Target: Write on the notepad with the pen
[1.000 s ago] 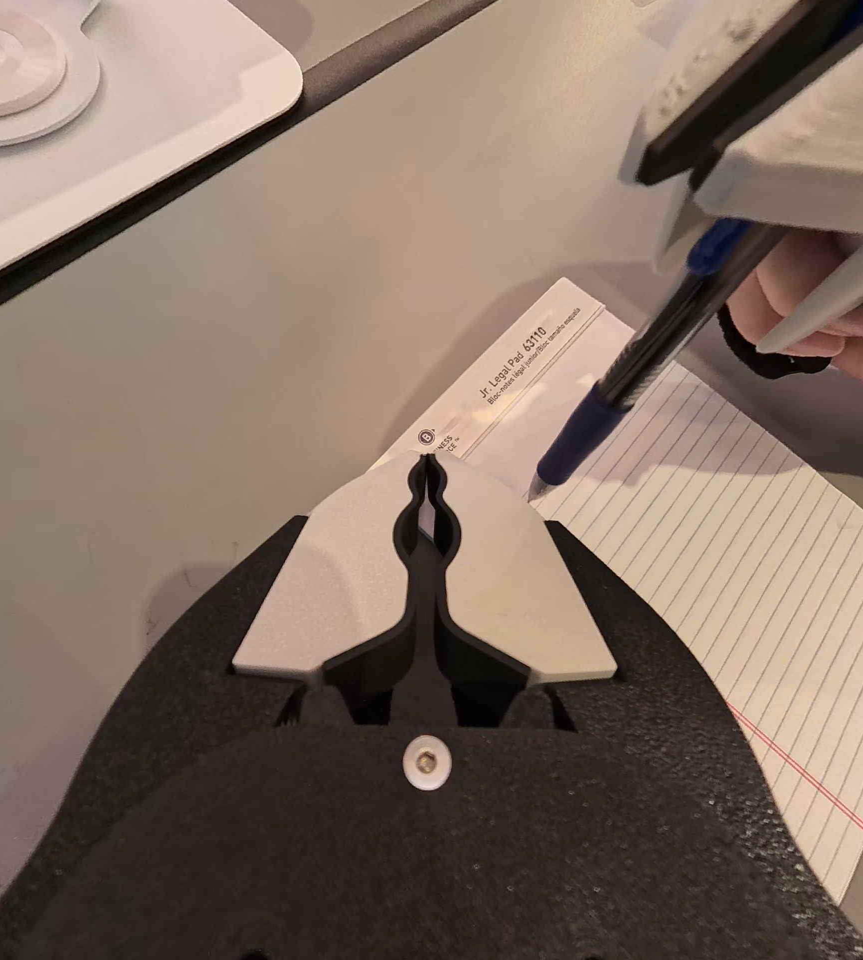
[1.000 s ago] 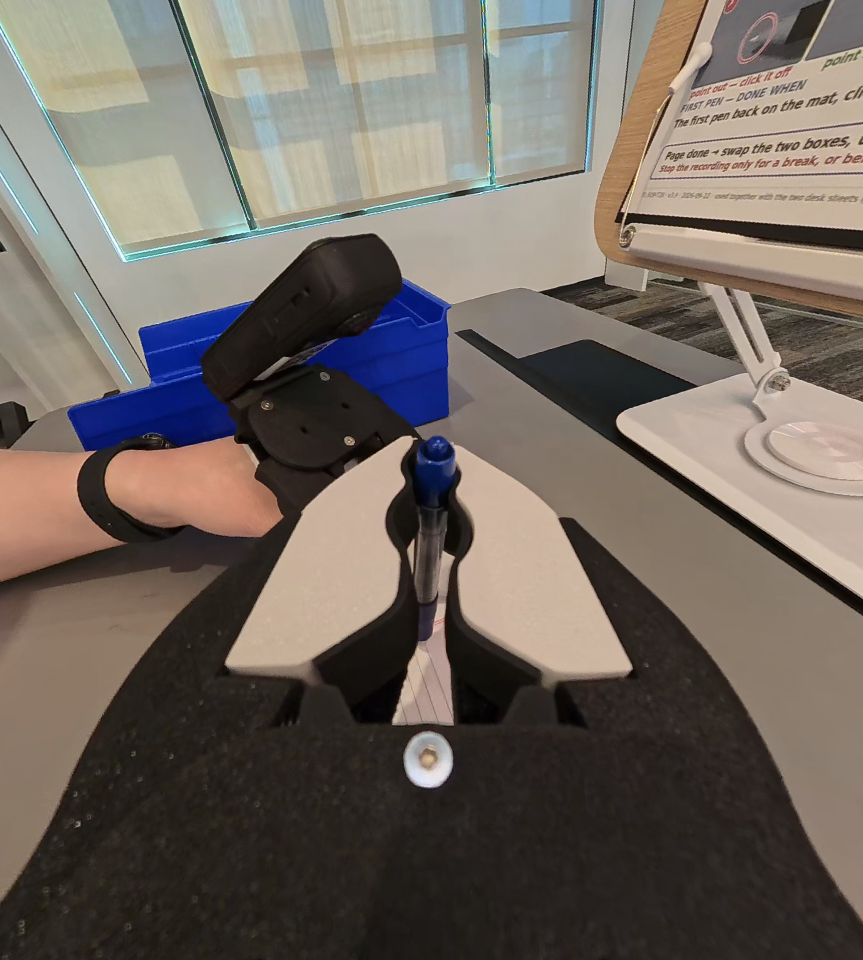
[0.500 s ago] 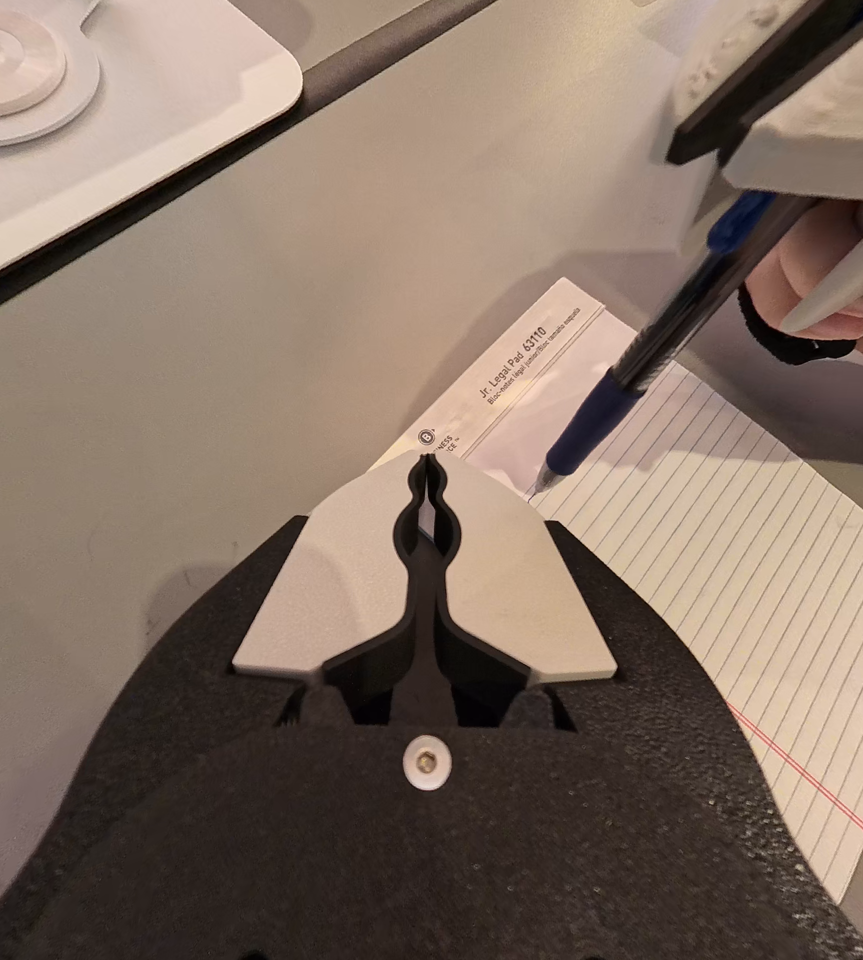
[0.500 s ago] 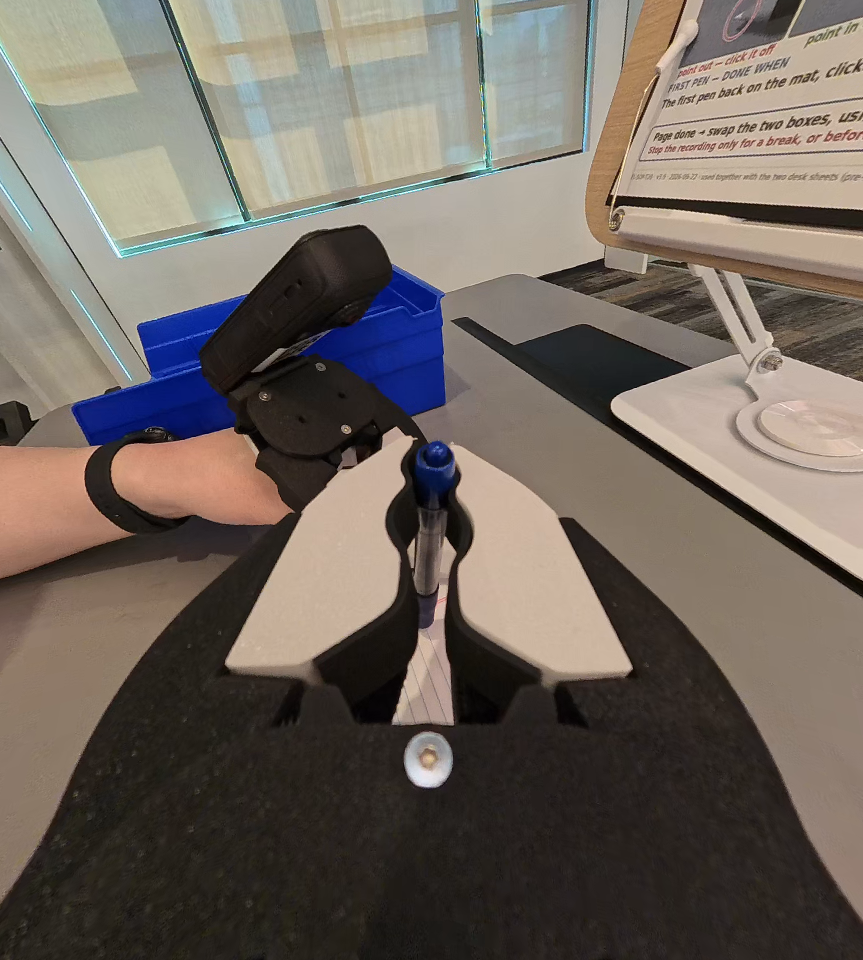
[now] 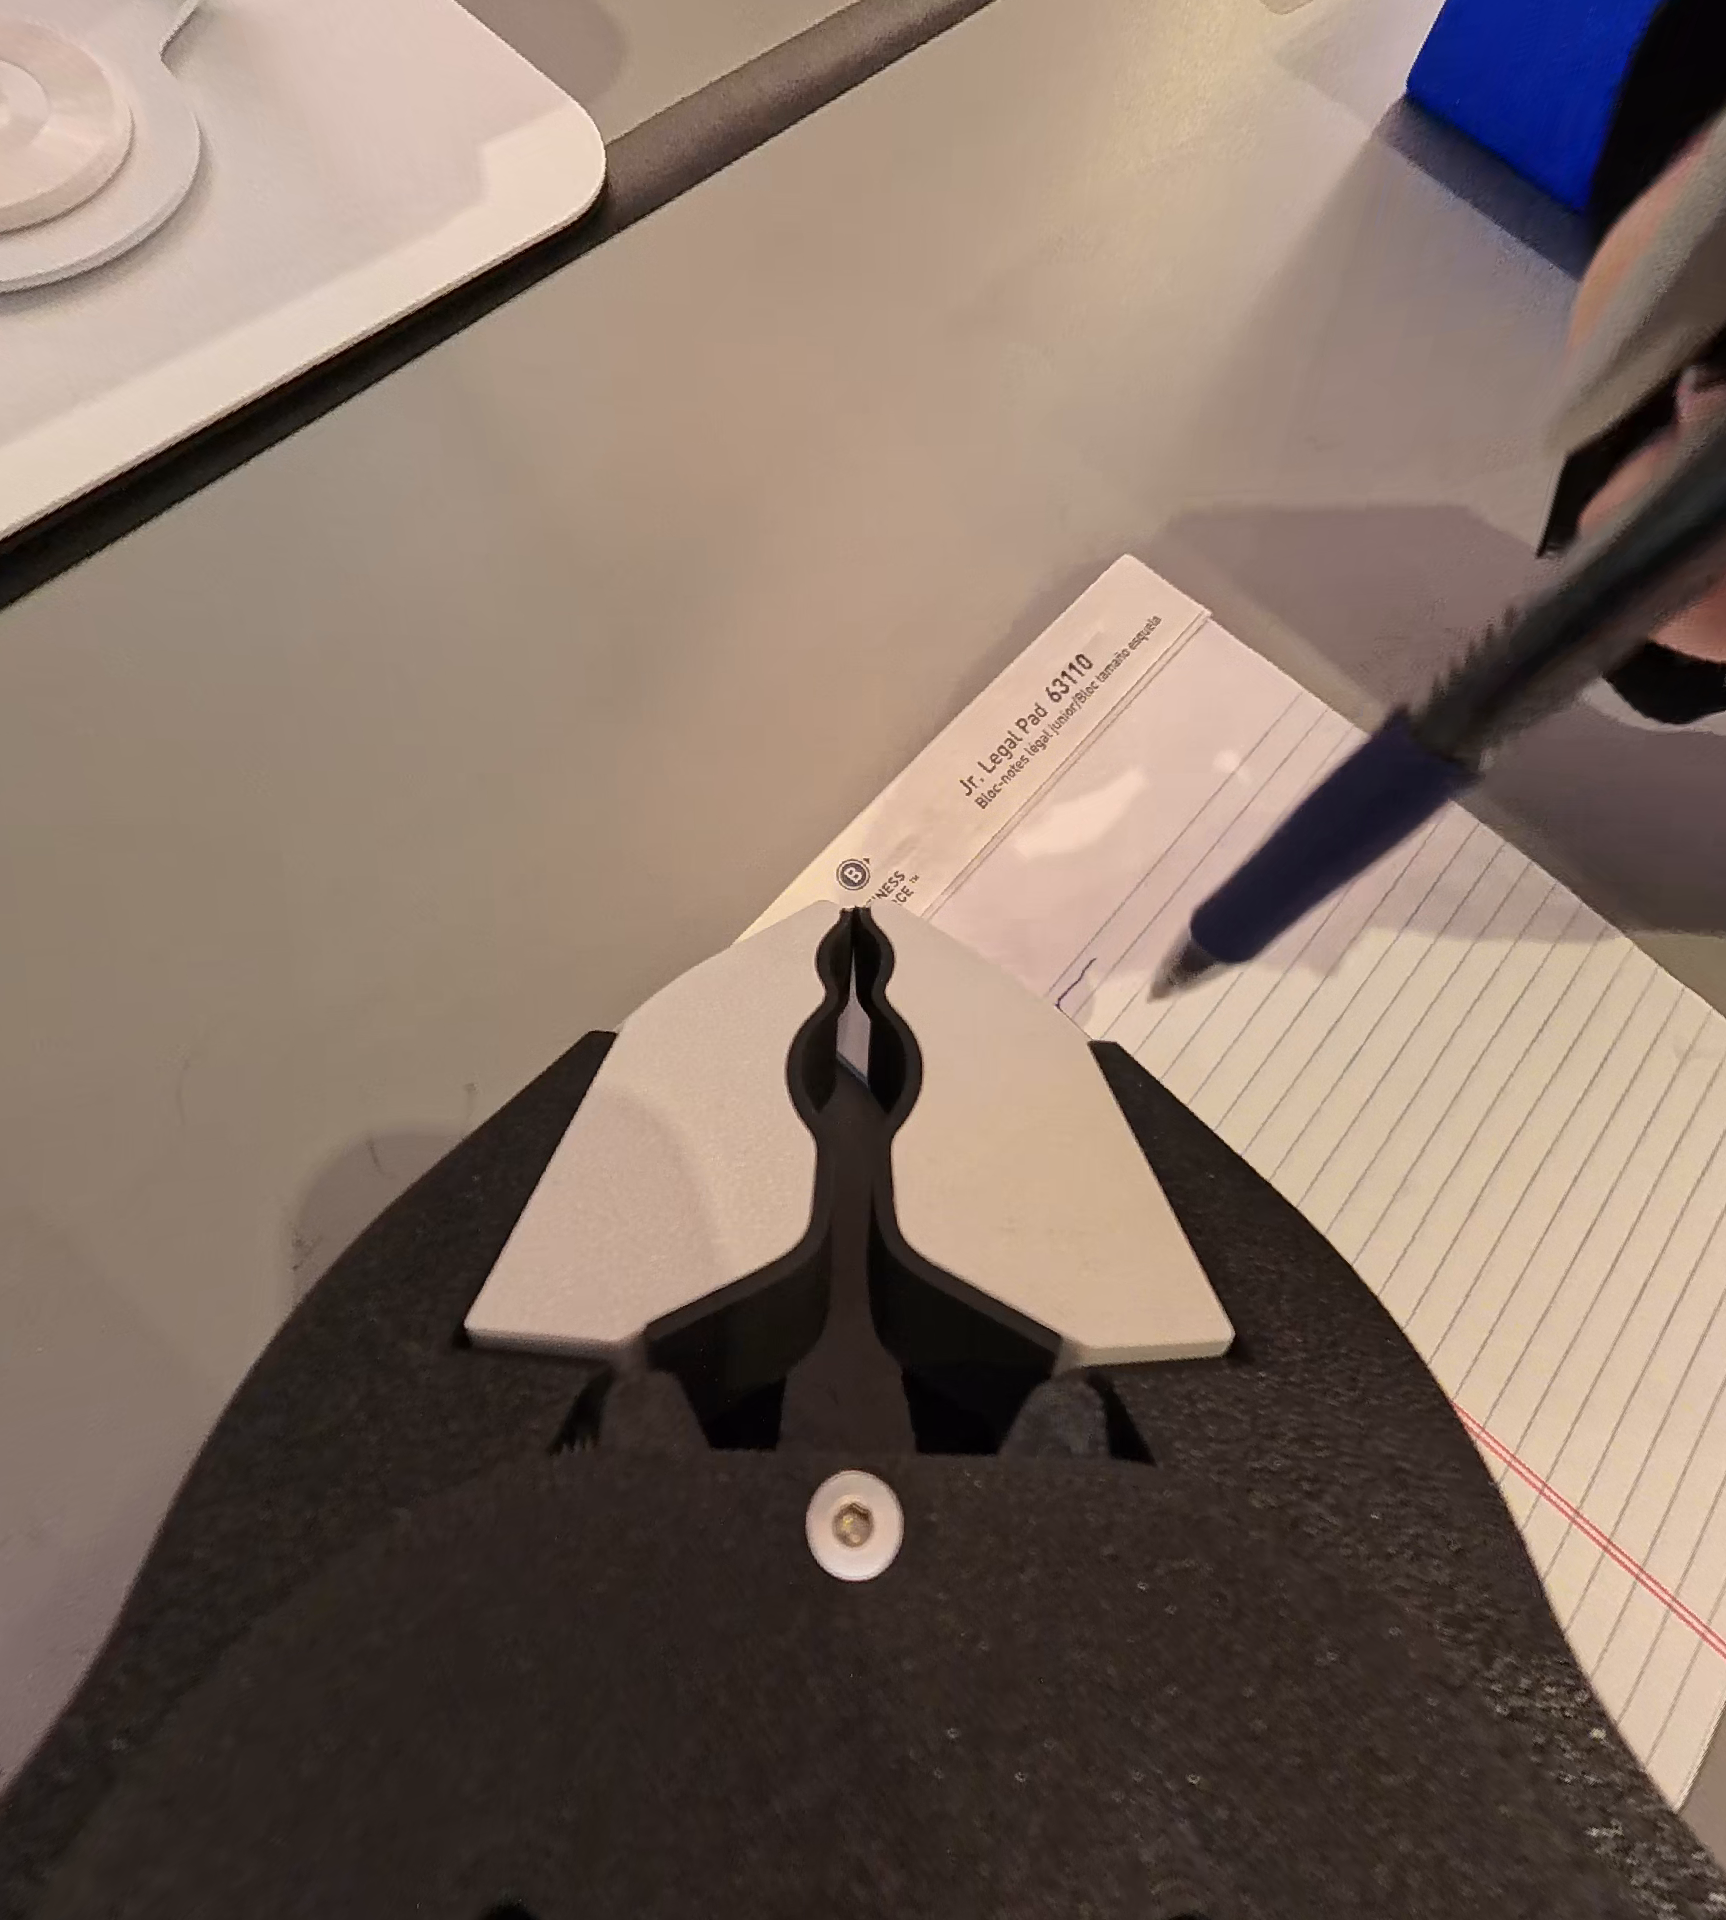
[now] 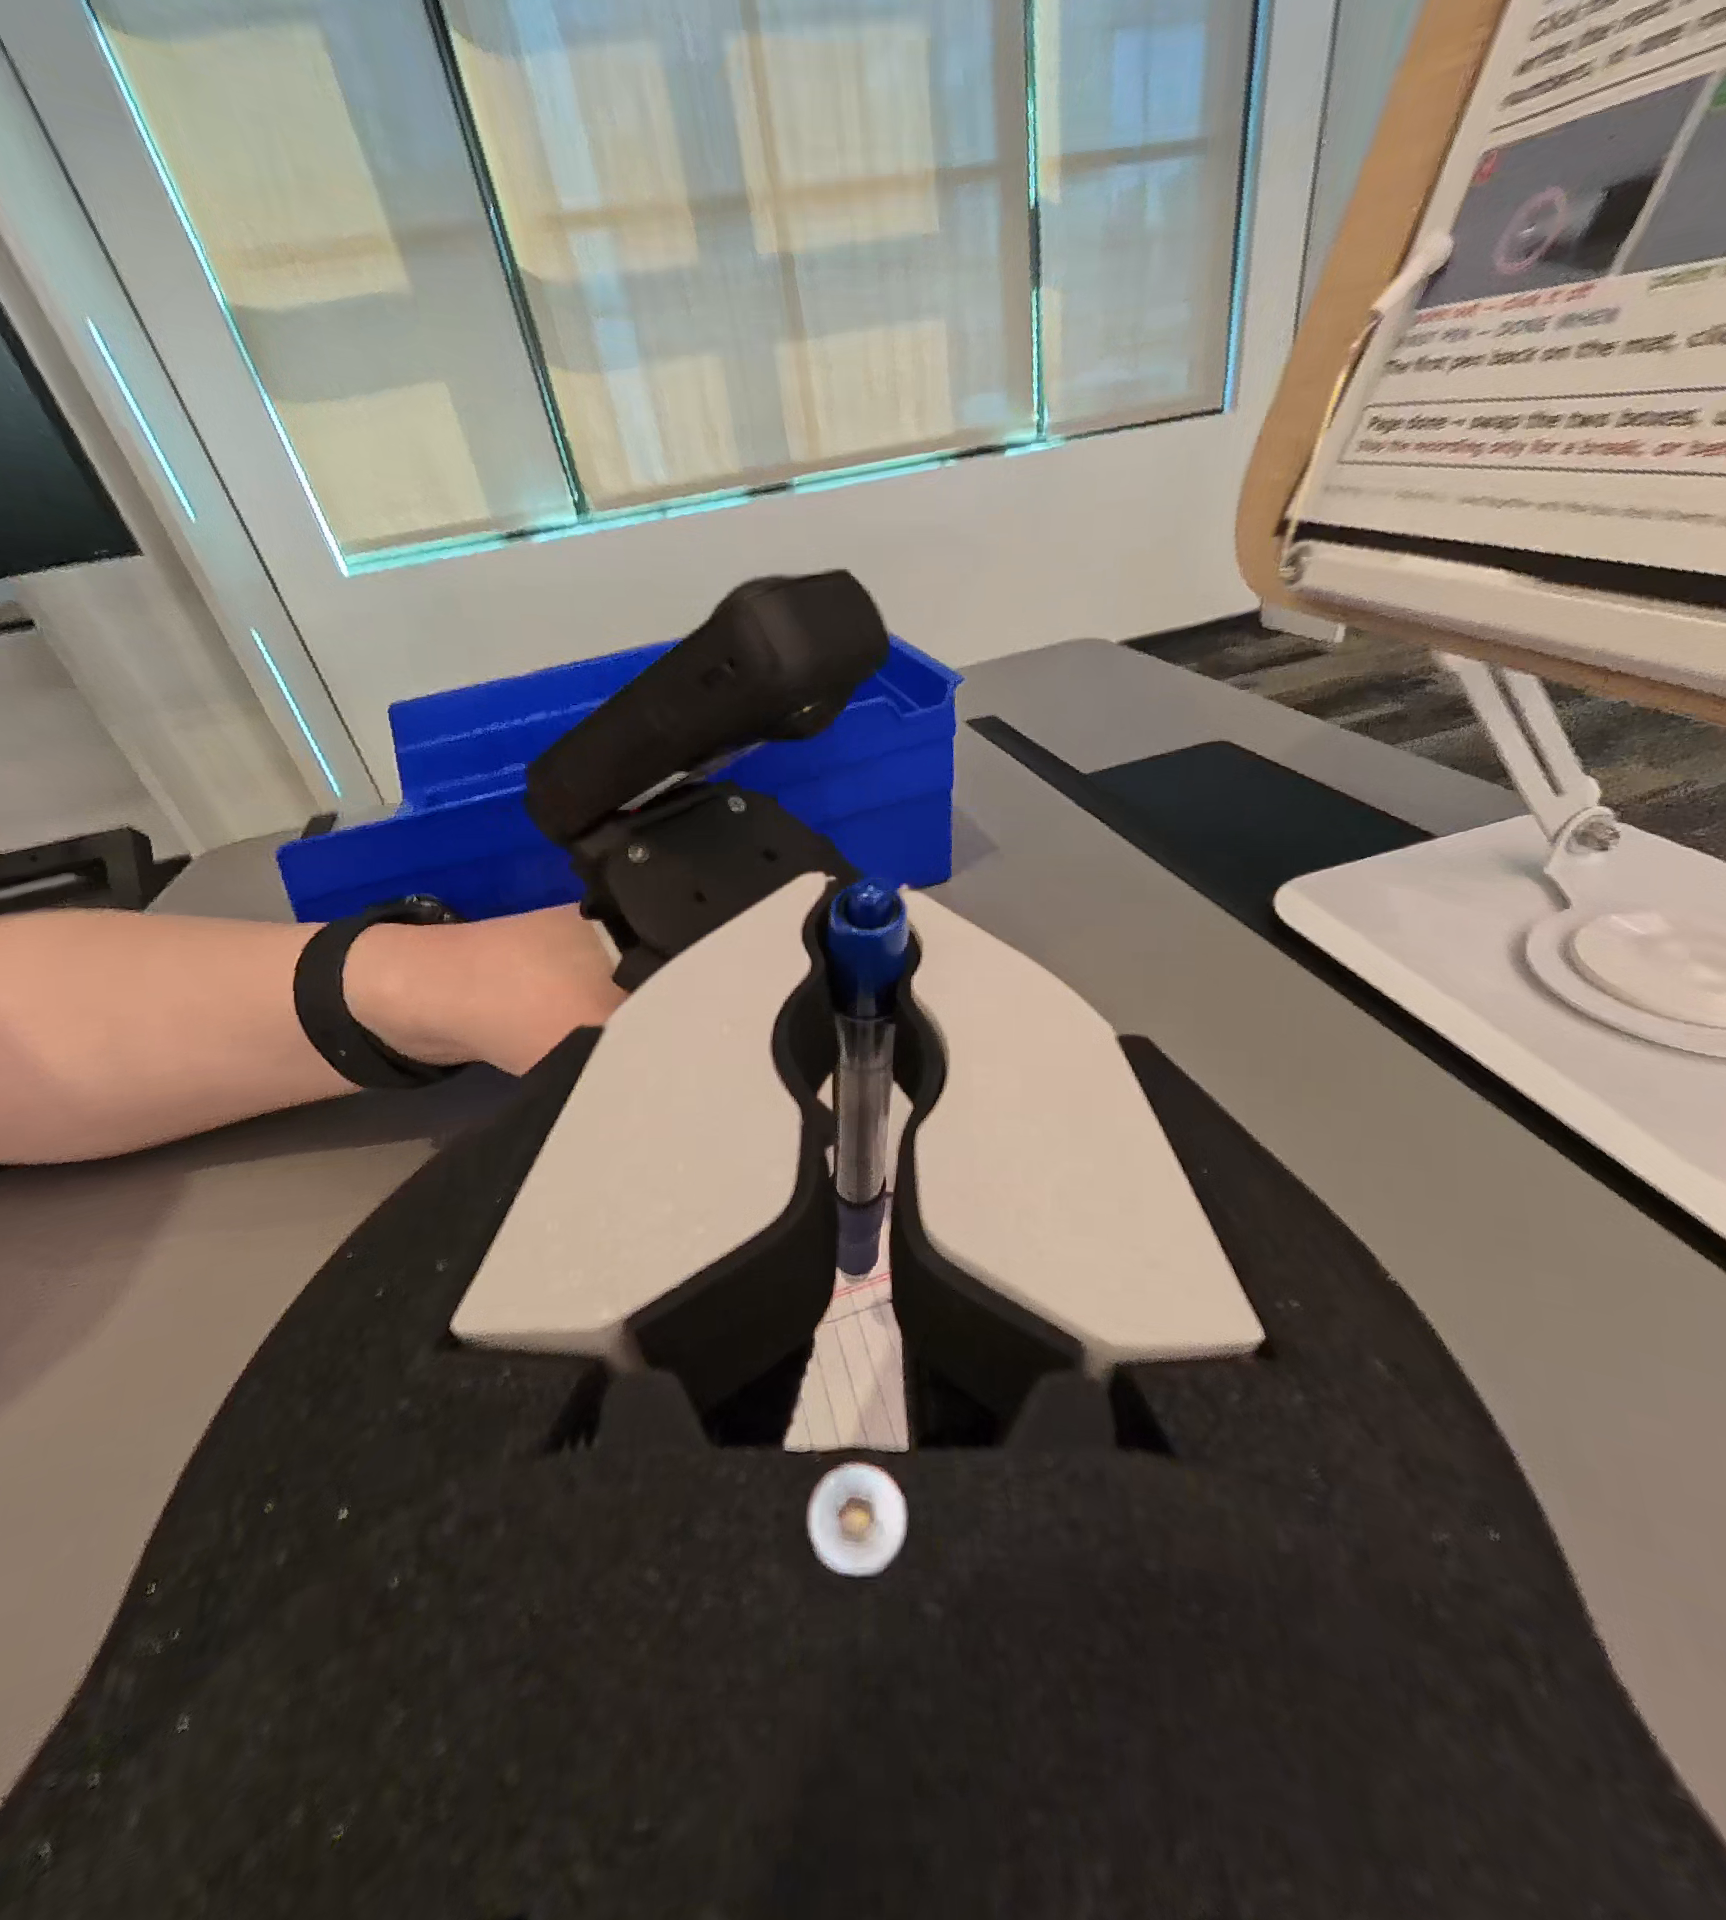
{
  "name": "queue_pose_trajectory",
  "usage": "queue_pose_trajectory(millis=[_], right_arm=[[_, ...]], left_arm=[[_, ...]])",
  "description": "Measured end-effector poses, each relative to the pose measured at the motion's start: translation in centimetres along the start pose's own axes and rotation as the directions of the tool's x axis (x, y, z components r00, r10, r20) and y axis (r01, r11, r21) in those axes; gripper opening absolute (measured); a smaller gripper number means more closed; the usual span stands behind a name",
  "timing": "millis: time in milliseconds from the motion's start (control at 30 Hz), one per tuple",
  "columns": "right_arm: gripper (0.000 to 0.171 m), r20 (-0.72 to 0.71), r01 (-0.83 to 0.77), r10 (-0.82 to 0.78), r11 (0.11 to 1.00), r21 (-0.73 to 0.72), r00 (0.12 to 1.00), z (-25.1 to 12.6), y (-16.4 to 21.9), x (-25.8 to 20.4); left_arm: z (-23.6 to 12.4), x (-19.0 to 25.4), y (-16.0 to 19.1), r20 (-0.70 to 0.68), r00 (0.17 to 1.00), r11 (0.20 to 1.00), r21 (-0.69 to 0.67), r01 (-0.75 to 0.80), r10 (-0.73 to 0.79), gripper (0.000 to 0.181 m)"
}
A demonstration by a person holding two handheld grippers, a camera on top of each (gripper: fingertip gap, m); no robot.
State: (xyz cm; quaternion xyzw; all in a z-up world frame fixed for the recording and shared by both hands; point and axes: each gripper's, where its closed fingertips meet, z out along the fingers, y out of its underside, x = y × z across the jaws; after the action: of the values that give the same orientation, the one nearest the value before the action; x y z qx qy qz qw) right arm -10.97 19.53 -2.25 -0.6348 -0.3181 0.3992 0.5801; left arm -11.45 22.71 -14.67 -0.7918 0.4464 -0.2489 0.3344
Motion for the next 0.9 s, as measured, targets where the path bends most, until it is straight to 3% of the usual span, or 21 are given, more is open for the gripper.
queue_pose_trajectory(millis=[133, 900], right_arm=[[0.005, 0.003, 0.033, -0.033, 0.998, -0.062, 0.999, 0.8, 1.4, -0.6], [0.005, 0.007, 0.011, -0.011, 0.994, -0.111, 1.0, 0.5, 2.2, -0.3]], left_arm=[[0.0, 0.0, 0.0, 0.0, 1.0, 1.0, 0.0, 0.0, 0.0, 0.0], [0.0, 0.0, 0.0, -0.001, 1.0, 1.0, 0.0, 0.0, 0.0, 0.0]])
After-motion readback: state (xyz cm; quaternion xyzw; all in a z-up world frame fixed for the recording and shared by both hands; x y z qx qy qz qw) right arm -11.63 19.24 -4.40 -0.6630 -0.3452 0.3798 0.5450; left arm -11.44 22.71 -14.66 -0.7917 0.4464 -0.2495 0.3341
